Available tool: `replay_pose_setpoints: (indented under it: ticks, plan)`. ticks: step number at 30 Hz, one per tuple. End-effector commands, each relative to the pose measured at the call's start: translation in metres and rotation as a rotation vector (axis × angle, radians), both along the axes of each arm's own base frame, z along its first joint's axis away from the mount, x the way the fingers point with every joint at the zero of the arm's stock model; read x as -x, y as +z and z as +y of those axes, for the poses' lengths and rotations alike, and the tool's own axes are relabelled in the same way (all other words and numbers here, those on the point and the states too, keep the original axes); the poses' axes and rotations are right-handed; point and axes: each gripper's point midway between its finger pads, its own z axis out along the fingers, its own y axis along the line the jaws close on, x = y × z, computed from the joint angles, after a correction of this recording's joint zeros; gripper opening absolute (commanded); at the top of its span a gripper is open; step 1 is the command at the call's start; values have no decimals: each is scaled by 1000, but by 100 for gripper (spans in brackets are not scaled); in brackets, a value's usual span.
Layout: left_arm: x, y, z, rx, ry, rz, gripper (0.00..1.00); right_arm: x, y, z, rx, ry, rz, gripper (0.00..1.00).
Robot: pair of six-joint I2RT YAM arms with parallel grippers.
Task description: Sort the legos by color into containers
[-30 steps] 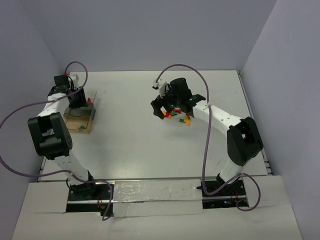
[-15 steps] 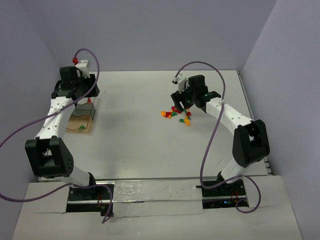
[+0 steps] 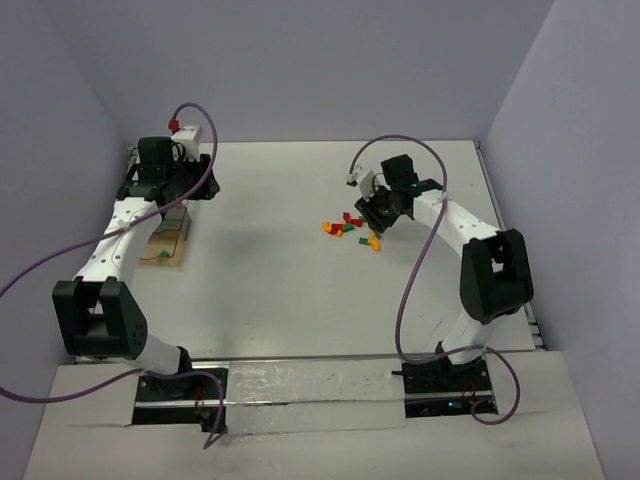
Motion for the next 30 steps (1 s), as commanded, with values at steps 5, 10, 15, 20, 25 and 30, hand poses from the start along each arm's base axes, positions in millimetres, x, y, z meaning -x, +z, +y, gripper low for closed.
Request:
replay_pose_setpoints:
  ticks: [5,10,15,20,25,30]
  plan:
    - [-1,-4,-9,30,-38,11,53,-4,-16,14,32,116,64,44]
    - [-4,-8,-11,34,-42,23,53,-3,-28,19,37,134,102,44]
    - [-7,-10,-11,35,-43,29,53,1,-37,23,41,153,134,44]
    - [-7,-10,-11,33,-41,32,53,4,-48,19,61,157,155,45]
    - [-8,-9,-11,36,-42,33,53,6,-56,18,72,163,170,46]
    - [-7,-8,-11,35,-41,32,53,6,-62,16,76,159,178,46]
